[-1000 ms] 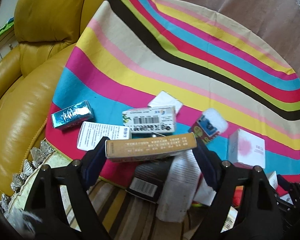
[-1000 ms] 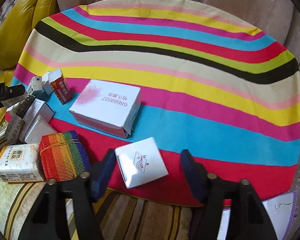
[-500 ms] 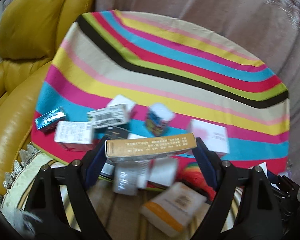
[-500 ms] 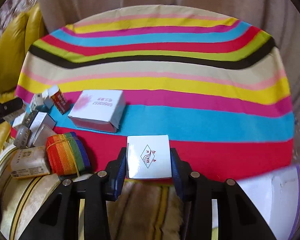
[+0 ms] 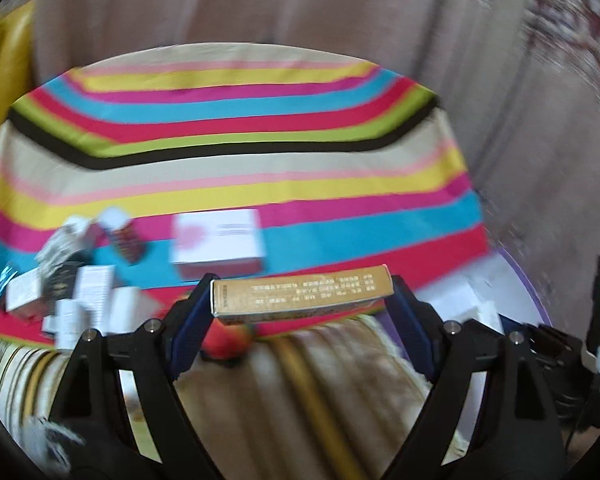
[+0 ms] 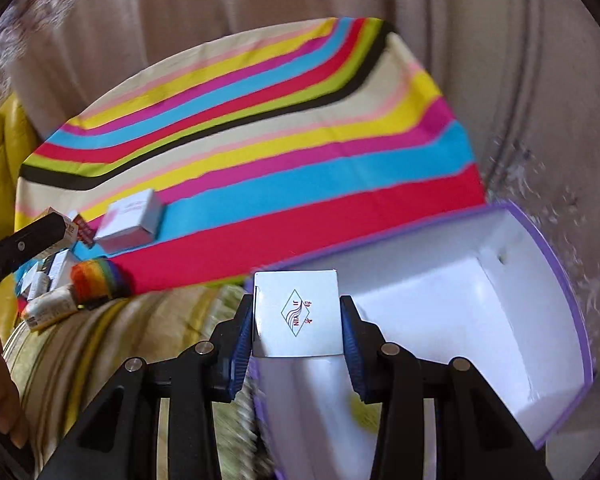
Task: Organize objects
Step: 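Carry both boxes over the purple-rimmed box and release them inside, then move both tools back toward the remaining items on the table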
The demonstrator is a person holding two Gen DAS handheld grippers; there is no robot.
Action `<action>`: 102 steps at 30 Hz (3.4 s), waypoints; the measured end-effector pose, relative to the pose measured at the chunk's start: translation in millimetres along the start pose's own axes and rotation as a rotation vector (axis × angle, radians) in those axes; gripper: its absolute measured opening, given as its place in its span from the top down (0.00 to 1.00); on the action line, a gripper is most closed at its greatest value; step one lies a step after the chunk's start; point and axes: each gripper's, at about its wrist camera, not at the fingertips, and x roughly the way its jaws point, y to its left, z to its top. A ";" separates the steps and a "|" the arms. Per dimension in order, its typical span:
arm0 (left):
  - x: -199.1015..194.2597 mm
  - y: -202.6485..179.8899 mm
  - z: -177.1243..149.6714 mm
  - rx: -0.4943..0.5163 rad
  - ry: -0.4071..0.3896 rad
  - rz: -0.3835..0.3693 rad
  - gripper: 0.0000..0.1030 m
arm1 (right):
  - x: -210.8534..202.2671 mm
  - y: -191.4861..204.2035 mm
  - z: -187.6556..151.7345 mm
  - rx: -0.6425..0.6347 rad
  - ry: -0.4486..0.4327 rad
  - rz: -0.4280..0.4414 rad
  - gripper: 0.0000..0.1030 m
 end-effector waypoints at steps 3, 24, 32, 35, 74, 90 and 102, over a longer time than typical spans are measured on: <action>5.3 -32.3 -4.6 0.067 0.021 -0.060 0.17 | -6.8 -20.6 -8.6 0.046 -0.002 -0.029 0.59; 23.1 -114.3 -27.5 0.262 0.177 -0.291 0.08 | -27.2 -84.4 -28.8 0.204 -0.034 -0.113 0.52; 15.2 -84.0 -23.9 0.156 0.147 -0.266 0.08 | -29.2 -72.4 -25.7 0.198 -0.043 -0.063 0.41; 8.7 -71.8 -22.6 0.129 0.129 -0.238 0.08 | -28.3 -60.6 -21.8 0.184 -0.037 -0.018 0.38; -94.8 212.7 -87.7 -0.434 0.009 0.225 0.08 | -5.6 104.2 -12.6 -0.152 0.095 0.207 0.30; -96.7 255.3 -99.5 -0.516 0.014 0.244 0.08 | 25.2 203.3 -13.6 -0.382 0.232 0.534 0.21; -88.9 279.0 -97.7 -0.555 0.028 0.224 0.08 | 54.0 231.0 -6.8 -0.429 0.301 0.540 0.21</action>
